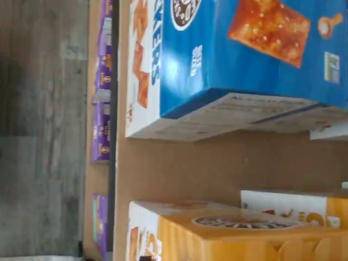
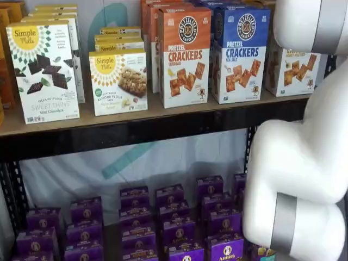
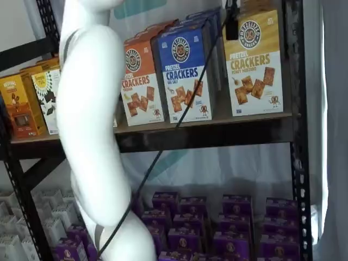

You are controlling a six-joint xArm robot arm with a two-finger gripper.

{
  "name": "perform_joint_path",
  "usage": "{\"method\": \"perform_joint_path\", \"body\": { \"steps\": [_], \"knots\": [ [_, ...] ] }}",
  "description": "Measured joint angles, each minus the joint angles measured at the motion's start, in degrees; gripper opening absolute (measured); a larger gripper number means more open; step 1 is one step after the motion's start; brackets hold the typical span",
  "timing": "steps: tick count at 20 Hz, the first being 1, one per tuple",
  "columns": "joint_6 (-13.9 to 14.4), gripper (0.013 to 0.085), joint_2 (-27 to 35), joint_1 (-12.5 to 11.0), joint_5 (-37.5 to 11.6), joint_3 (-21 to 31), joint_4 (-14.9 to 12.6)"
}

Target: Retrieve the yellow and white box located on the top shelf, the sixth one from the left

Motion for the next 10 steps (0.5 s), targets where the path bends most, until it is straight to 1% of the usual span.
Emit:
{"method": "perform_joint_path", "body": {
  "steps": [2,5,10],
  "knots": [
    [0.27,0.0850,0.98,0.51,1.84,-1.82,-1.52],
    [0.38,0.0850,1.65,1.08,3.20,-3.15,-3.31],
    [0.41,0.0850,2.28,1.50,4.85,-4.37,-4.94]
  ]
}}
